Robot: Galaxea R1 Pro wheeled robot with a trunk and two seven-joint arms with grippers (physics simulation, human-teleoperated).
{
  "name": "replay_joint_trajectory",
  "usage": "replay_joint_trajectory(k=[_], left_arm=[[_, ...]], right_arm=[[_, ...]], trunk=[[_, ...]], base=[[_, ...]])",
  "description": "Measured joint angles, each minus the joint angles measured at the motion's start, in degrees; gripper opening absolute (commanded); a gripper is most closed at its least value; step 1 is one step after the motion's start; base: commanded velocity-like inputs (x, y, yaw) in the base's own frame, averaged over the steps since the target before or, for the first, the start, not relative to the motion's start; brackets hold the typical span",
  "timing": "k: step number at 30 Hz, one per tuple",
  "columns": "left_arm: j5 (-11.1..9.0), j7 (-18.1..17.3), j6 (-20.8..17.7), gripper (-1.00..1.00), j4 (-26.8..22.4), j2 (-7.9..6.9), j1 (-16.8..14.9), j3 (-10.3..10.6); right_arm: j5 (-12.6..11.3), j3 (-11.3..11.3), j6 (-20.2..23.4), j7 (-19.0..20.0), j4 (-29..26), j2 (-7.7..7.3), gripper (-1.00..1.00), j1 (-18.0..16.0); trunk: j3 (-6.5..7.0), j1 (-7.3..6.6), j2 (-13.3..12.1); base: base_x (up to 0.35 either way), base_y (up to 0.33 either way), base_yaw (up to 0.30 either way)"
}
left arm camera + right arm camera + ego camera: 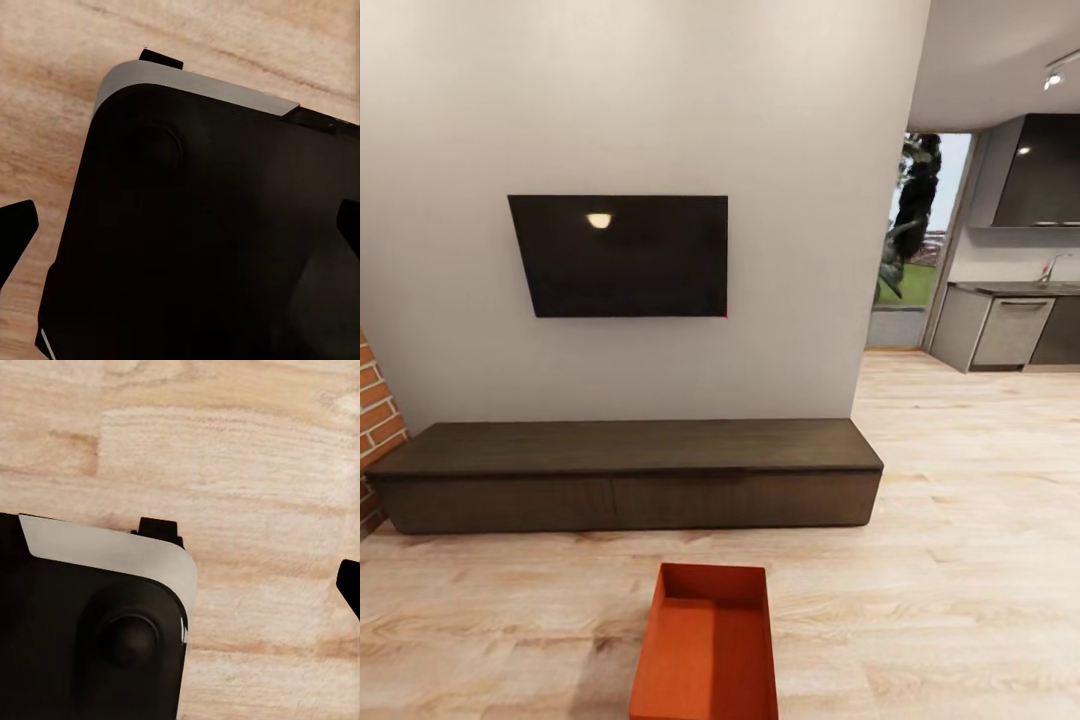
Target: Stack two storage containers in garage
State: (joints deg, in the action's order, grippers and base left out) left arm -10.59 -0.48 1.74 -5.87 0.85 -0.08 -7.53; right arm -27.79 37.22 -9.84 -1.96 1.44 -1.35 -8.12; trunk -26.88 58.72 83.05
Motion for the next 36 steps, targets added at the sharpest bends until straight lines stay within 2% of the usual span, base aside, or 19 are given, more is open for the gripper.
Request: replay_joint_trajectory(k=[19, 27, 36], left_arm=[[0.0, 0.0, 0.0, 1.00, 0.1, 0.00, 0.0, 0.0], [0.0, 0.0, 0.1, 1.00, -0.3, 0.00, 0.0, -0.1], [0.0, 0.0, 0.0, 1.00, -0.3, 0.00, 0.0, -0.1]], right_arm=[[0.0, 0.0, -0.1, 0.0, 0.0, 0.02, 1.00, 0.0], [0.0, 0.0, 0.0, 0.1, 0.0, 0.06, 1.00, 0.0], [0.0, 0.0, 0.0, 0.1, 0.0, 0.00, 1.00, 0.0]], trunk=[[0.00, -0.01, 0.0], [0.00, 0.01, 0.0], [0.00, -0.01, 0.0]], base=[[0.221, 0.000, 0.000], [0.062, 0.008, 0.000], [0.146, 0.233, 0.000]])
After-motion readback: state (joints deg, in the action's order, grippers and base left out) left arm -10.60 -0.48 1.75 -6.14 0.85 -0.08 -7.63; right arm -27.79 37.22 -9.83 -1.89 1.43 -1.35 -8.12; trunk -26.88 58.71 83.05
